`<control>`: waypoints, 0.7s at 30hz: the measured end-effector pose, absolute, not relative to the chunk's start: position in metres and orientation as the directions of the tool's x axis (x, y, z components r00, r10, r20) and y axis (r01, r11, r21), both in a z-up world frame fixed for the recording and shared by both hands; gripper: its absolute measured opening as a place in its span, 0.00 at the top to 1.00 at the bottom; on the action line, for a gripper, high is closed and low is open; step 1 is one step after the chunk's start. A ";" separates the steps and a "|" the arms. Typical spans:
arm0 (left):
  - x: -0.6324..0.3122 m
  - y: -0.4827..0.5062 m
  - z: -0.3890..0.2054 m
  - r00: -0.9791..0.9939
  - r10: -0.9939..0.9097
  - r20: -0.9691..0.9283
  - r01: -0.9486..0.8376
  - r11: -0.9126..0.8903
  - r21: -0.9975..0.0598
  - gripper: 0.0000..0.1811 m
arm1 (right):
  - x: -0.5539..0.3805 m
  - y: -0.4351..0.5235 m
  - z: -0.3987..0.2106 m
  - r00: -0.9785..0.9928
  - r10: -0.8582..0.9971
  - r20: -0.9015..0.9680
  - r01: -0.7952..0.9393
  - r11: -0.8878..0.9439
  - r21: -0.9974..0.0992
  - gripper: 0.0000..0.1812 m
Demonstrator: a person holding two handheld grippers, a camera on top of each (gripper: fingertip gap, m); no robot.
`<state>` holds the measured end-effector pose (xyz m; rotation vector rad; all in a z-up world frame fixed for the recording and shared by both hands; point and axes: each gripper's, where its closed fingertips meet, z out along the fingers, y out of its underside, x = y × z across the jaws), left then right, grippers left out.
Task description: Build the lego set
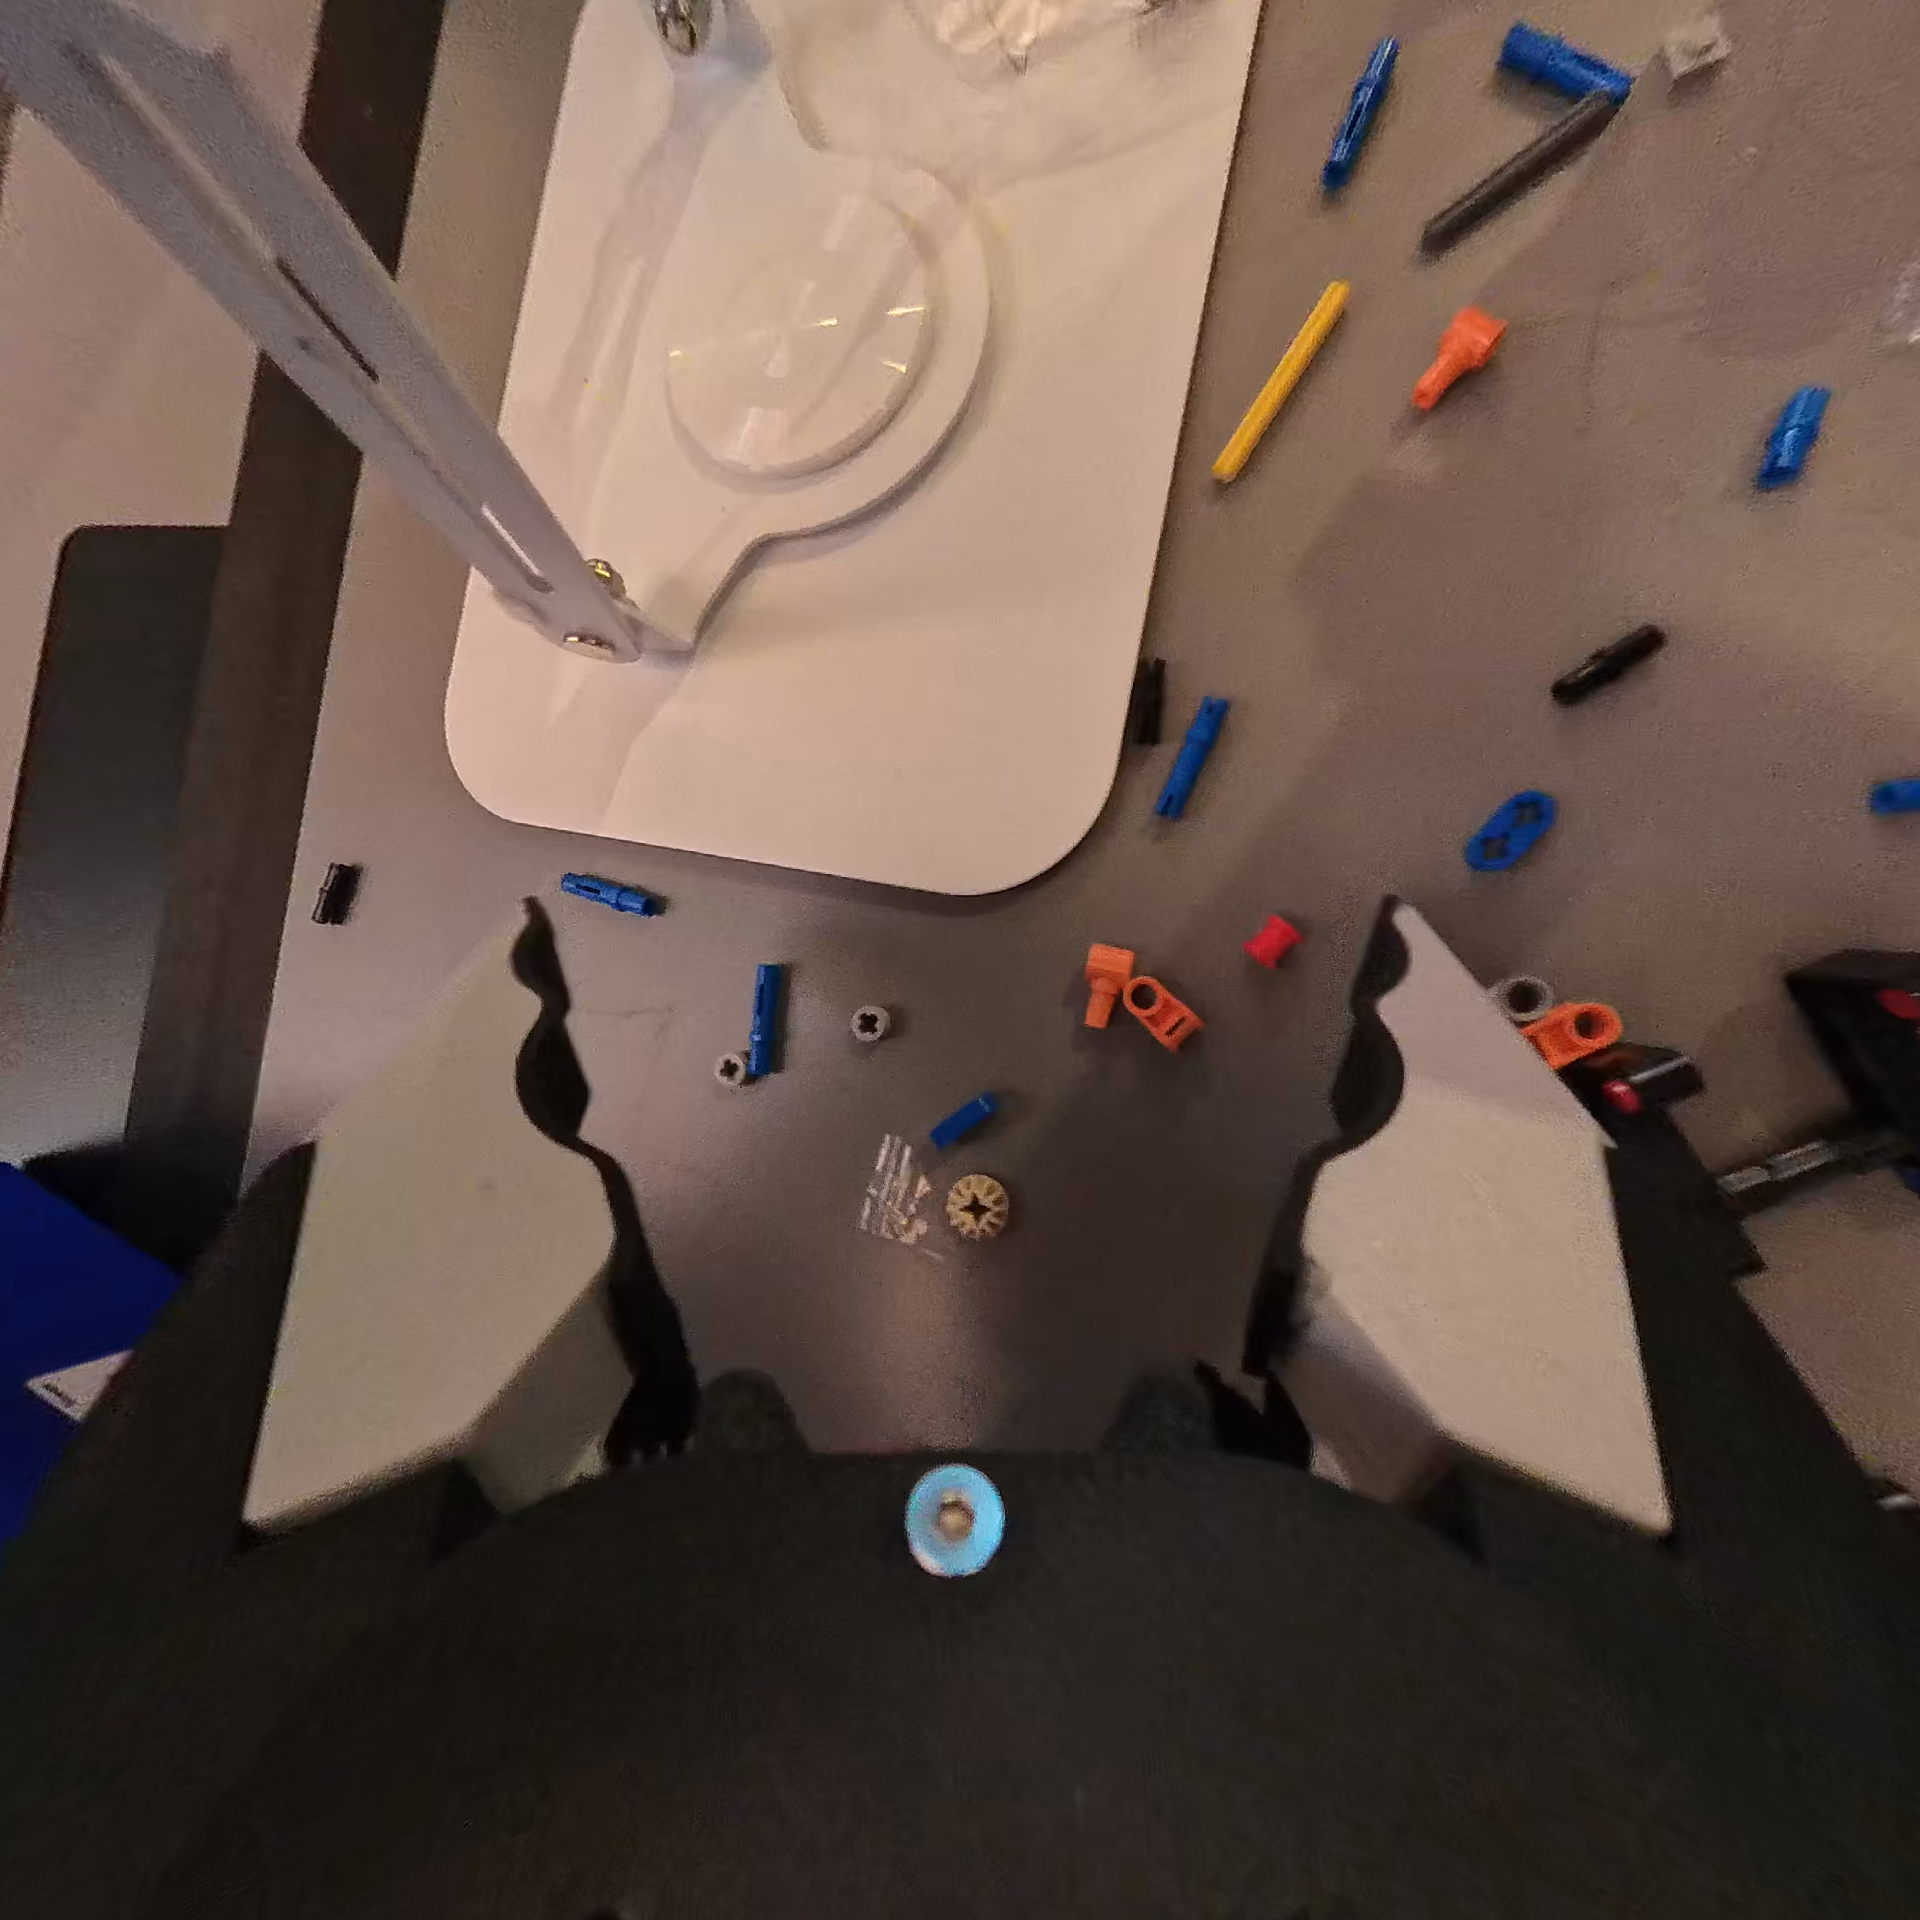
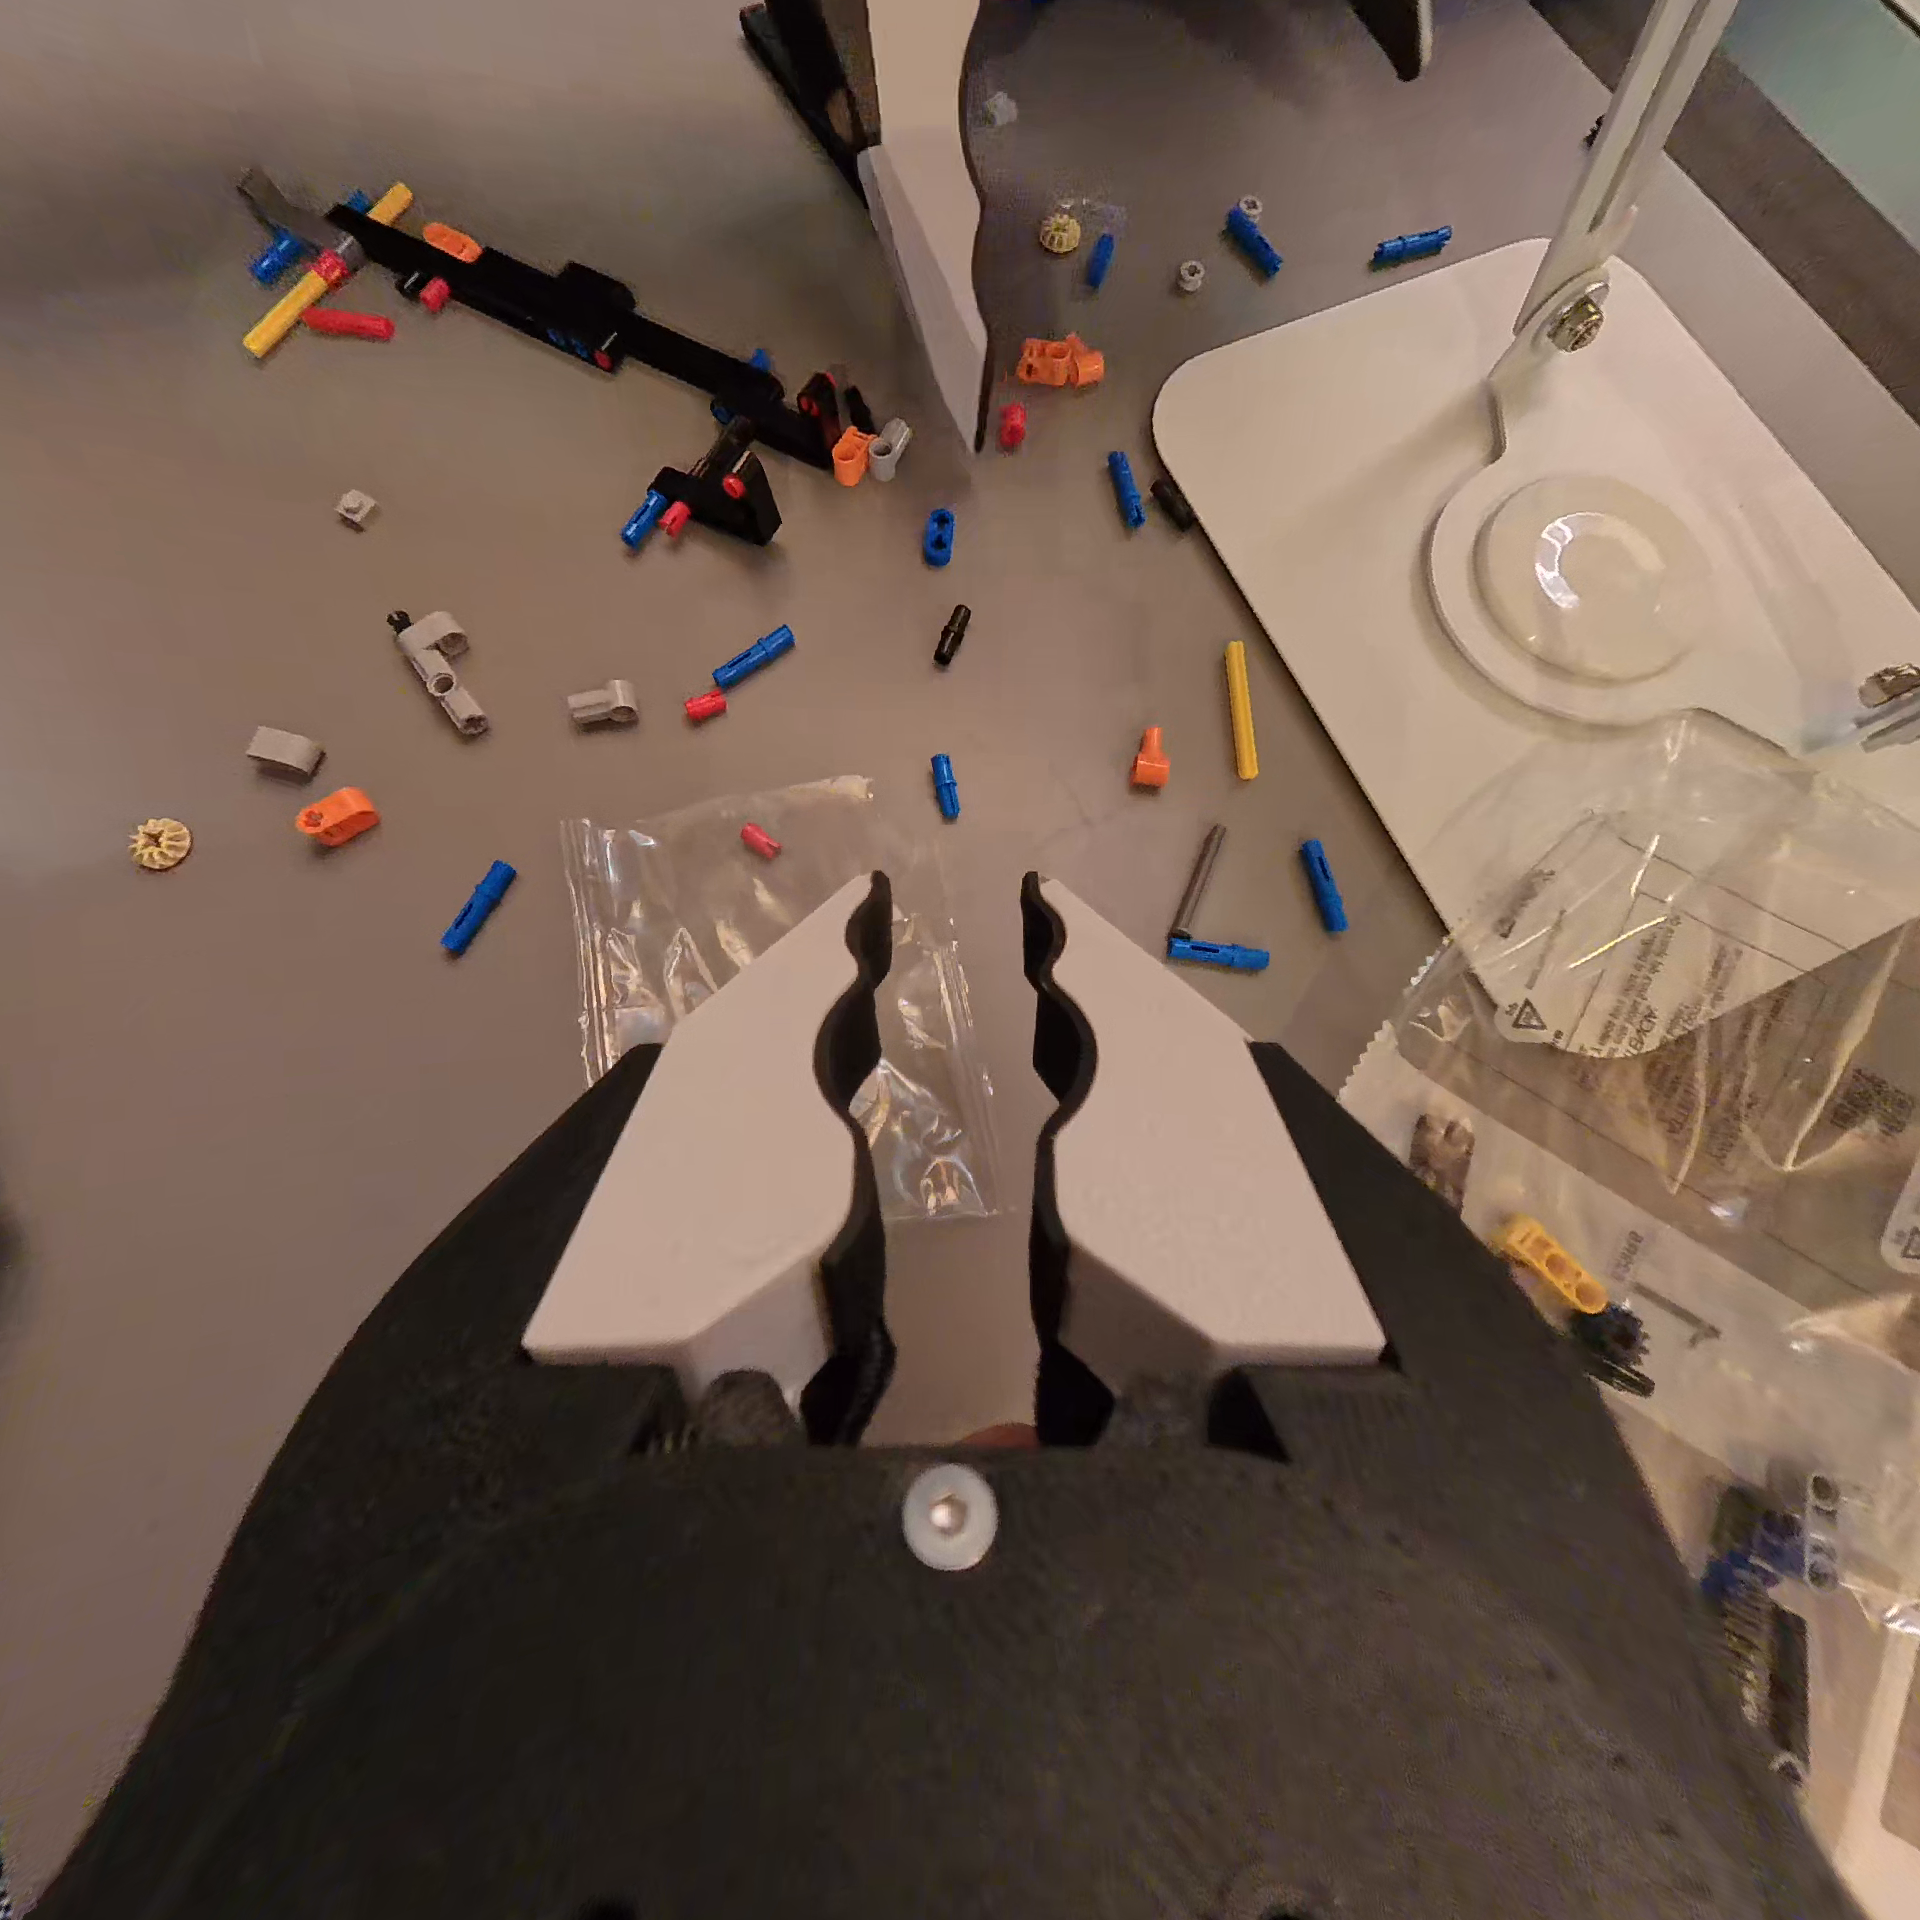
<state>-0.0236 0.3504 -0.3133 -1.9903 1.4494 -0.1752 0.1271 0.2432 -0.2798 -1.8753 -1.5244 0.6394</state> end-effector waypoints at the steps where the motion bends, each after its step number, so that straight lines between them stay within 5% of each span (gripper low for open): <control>1: -0.025 0.353 -0.317 0.365 -0.894 -0.261 -0.814 -0.170 -0.555 0.17 | 0.127 0.243 -0.280 0.208 0.978 0.018 0.671 -0.130 -0.730 0.87; 21: -0.012 0.357 -0.335 0.324 -0.942 -0.082 -0.792 -0.223 -0.568 0.13 | 0.127 0.237 -0.280 0.185 0.983 0.007 0.658 -0.119 -0.743 0.87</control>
